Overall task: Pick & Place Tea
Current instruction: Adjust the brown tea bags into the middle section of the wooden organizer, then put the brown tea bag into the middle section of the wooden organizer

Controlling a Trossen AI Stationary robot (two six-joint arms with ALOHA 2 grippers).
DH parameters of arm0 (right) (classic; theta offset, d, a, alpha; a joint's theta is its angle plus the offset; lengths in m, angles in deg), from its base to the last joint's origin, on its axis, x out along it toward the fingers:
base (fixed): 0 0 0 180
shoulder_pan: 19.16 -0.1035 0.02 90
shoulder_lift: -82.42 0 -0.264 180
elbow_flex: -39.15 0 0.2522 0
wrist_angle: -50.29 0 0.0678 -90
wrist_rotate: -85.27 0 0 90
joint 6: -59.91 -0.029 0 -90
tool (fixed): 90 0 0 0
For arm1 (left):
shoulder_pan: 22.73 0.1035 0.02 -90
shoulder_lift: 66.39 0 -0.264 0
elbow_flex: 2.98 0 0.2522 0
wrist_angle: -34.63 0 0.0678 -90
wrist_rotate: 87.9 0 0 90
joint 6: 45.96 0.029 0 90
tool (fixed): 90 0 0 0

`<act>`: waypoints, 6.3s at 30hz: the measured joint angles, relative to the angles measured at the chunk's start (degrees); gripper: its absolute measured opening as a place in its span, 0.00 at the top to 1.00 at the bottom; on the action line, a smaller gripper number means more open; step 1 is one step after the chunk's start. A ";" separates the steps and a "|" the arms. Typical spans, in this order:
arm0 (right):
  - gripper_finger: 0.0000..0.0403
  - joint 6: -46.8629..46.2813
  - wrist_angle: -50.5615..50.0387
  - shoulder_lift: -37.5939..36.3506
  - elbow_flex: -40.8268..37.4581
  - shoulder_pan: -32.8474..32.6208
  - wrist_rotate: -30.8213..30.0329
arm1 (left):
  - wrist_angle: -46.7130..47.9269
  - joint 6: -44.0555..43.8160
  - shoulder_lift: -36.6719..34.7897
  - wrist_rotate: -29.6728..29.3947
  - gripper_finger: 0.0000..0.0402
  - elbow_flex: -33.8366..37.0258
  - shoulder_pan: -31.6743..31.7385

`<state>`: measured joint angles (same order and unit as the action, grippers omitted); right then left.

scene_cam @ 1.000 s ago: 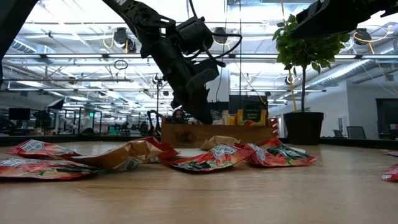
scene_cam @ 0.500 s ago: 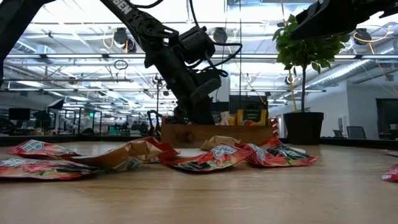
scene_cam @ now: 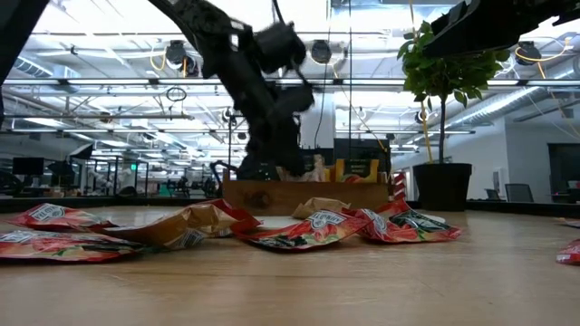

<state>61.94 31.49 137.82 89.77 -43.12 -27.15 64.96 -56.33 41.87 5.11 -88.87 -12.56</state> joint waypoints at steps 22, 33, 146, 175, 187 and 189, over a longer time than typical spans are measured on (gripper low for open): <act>0.99 -0.05 -1.05 0.00 0.00 0.00 0.02 | 1.28 1.50 -3.57 -12.48 0.37 -0.19 -18.61; 0.99 -1.38 0.13 0.02 0.00 -0.02 0.04 | 0.45 0.62 7.21 -14.82 0.30 -2.01 -18.14; 1.00 -4.27 32.78 15.70 -0.83 29.42 41.36 | -12.34 39.00 4.16 -55.12 0.96 -6.09 -30.54; 0.75 -8.01 14.65 15.26 -0.76 26.33 39.87 | -1.87 19.00 4.13 -45.25 0.95 -5.94 -30.88; 0.38 -26.08 6.27 21.32 -0.80 23.21 37.58 | -0.53 17.52 4.09 -42.24 0.71 -5.92 -28.84; 0.39 -27.24 9.50 24.14 -0.80 23.29 38.49 | 0.43 17.27 3.84 -44.23 0.70 -5.92 -29.23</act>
<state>34.71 40.99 161.95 88.97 -19.84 11.35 65.39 -39.06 45.71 -39.12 -94.79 -41.78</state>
